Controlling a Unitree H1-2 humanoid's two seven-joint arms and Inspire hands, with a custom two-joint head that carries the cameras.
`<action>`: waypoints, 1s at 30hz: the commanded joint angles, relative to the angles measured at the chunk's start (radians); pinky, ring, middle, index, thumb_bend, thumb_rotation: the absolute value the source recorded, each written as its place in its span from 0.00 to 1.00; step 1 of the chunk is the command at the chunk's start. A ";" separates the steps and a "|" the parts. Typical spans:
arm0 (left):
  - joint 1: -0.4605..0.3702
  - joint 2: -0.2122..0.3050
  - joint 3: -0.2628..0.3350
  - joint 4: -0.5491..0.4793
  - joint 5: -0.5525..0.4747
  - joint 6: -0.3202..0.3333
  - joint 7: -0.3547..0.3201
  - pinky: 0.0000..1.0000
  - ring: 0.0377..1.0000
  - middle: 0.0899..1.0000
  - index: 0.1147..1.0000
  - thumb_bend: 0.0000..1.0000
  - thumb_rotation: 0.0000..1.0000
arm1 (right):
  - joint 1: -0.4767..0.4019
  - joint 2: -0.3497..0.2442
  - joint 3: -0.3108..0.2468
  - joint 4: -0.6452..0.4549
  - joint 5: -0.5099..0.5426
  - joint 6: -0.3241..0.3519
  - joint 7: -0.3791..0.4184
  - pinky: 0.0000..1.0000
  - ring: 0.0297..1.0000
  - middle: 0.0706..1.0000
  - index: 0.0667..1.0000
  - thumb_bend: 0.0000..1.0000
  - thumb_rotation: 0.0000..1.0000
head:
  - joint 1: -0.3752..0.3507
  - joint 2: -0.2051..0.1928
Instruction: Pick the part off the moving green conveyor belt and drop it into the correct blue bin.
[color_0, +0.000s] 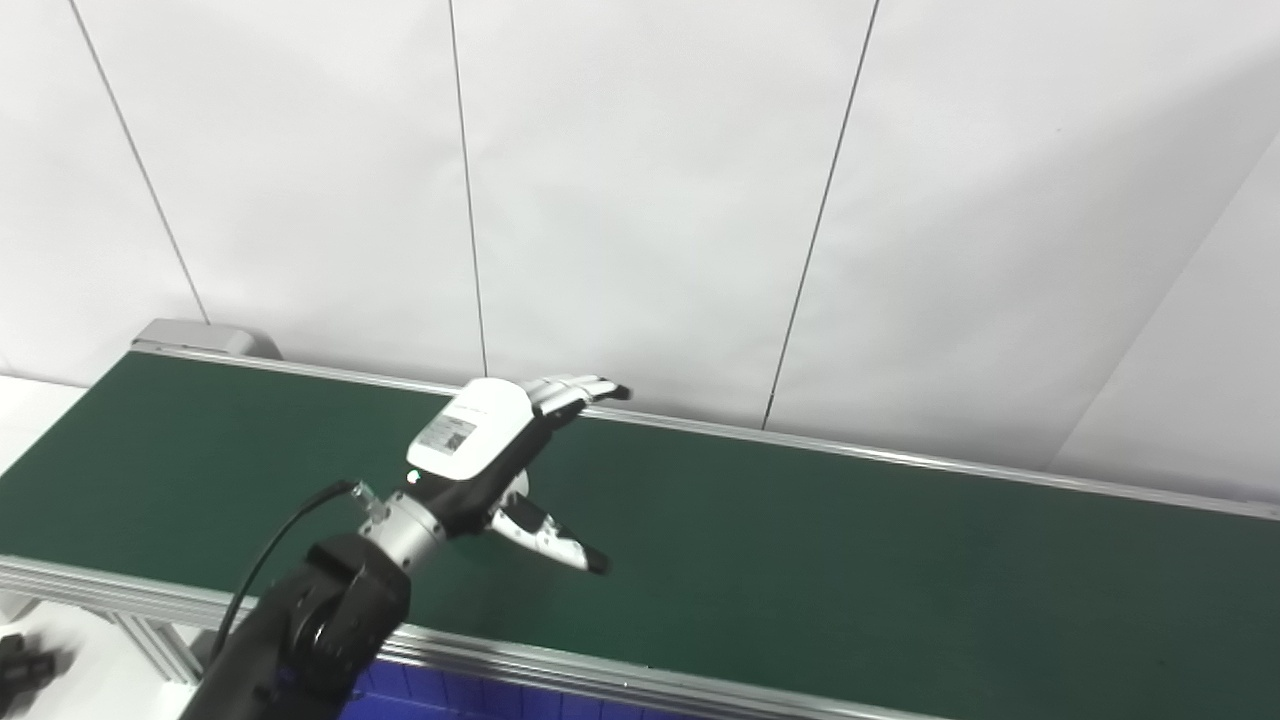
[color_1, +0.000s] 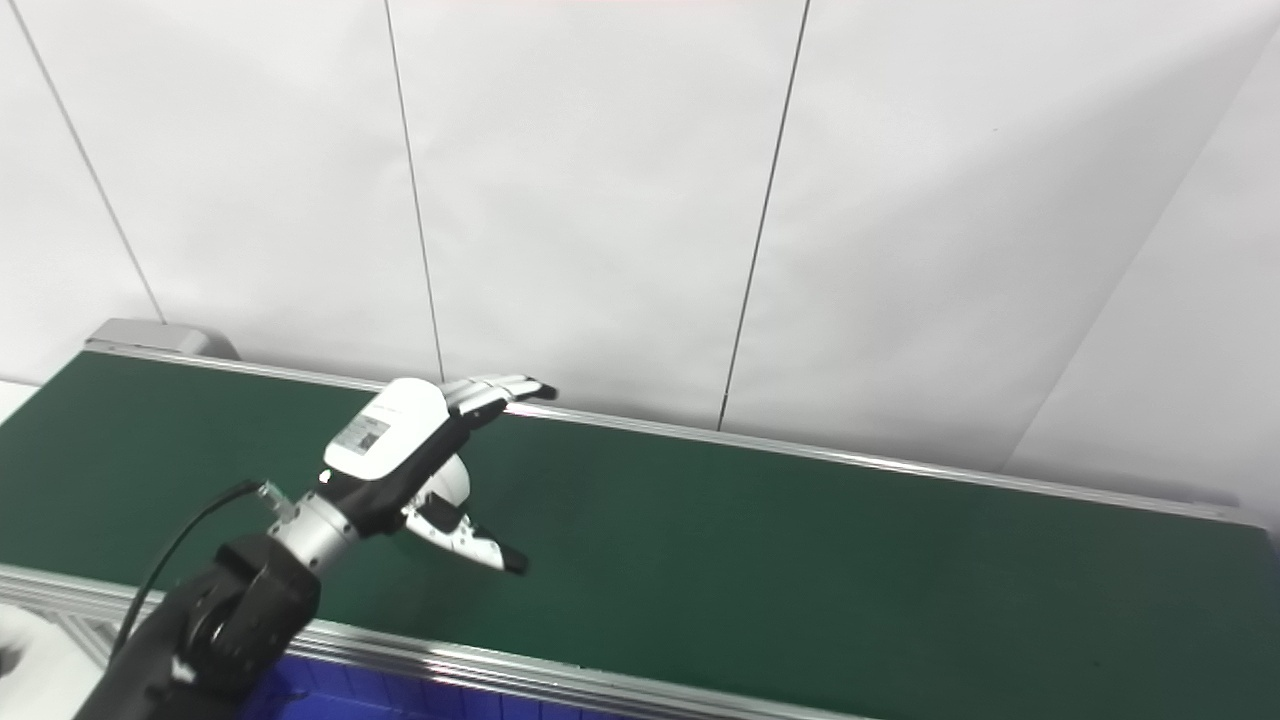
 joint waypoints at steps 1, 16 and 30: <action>-0.052 0.016 -0.007 0.023 0.042 0.020 0.057 0.74 0.84 0.86 0.80 0.95 0.37 | 0.000 -0.006 -0.001 -0.029 0.006 -0.054 0.002 0.89 0.88 0.89 0.89 0.76 1.00 | 0.001 0.001; -0.166 0.040 -0.097 0.368 0.083 0.111 0.144 0.74 0.85 0.86 0.82 0.94 0.39 | 0.007 -0.005 0.000 -0.041 0.006 -0.054 0.003 0.89 0.88 0.88 0.89 0.76 1.00 | -0.005 0.009; -0.231 0.021 -0.213 0.578 0.105 0.153 0.275 0.69 0.79 0.80 0.77 0.91 0.17 | 0.017 -0.003 -0.003 -0.060 0.023 -0.054 0.025 0.89 0.88 0.88 0.90 0.74 1.00 | -0.012 0.018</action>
